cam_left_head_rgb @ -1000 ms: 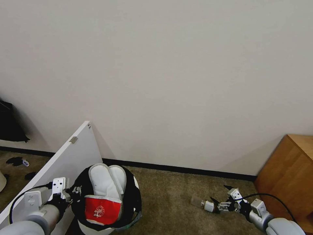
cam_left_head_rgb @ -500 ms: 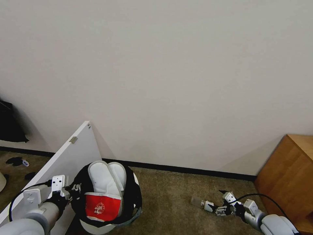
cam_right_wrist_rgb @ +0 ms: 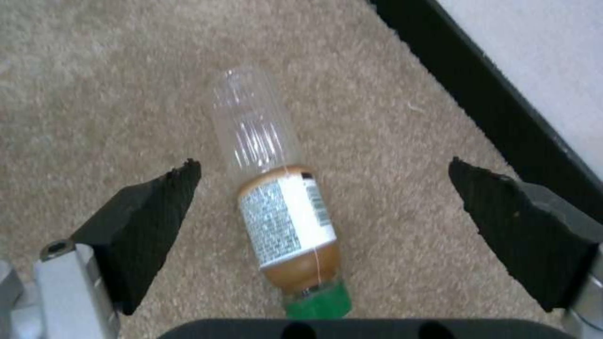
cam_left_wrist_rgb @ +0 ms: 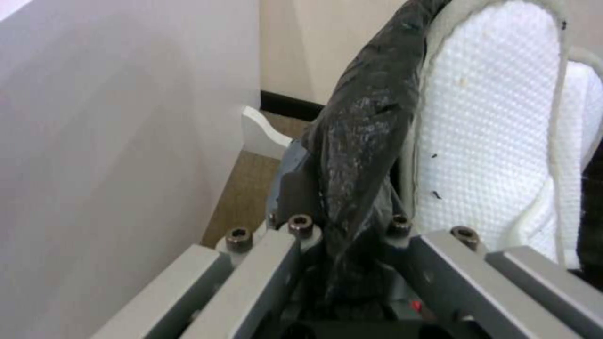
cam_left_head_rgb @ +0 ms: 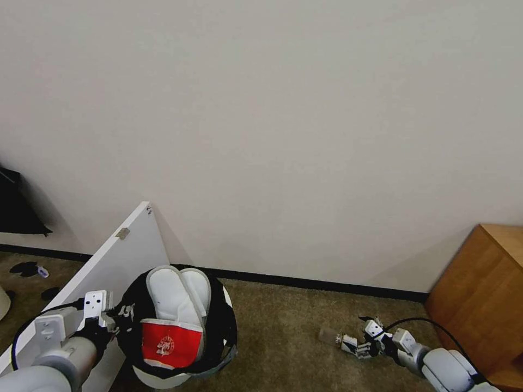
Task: Pick up the trash bin, then pick up the garbage from the floor and place it into the trash bin.
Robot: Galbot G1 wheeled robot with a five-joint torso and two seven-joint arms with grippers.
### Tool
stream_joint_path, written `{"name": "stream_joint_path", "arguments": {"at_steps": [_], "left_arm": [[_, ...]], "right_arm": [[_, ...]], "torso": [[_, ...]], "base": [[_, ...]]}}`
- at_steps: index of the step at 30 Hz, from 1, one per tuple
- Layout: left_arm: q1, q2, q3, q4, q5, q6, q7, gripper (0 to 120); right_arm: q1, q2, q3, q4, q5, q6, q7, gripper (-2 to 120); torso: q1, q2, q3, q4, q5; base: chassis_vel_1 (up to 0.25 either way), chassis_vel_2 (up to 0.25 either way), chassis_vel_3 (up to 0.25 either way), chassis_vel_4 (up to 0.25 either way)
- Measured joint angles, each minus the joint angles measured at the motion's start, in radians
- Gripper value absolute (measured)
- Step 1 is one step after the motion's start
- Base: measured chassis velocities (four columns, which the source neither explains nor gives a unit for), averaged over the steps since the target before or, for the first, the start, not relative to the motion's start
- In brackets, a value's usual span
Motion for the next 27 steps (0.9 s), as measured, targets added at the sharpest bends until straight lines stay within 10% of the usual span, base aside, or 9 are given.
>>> {"name": "stream_joint_path", "arguments": {"at_steps": [27], "left_arm": [[0.009, -0.005, -0.001, -0.020, 0.005, 0.000, 0.000, 4]], "right_arm": [[0.076, 0.067, -0.044, -0.161, -0.048, 0.024, -0.008, 100]], "torso": [[0.000, 0.000, 0.000, 0.0001, 0.0001]], "base": [[0.000, 0.000, 0.000, 0.000]]}}
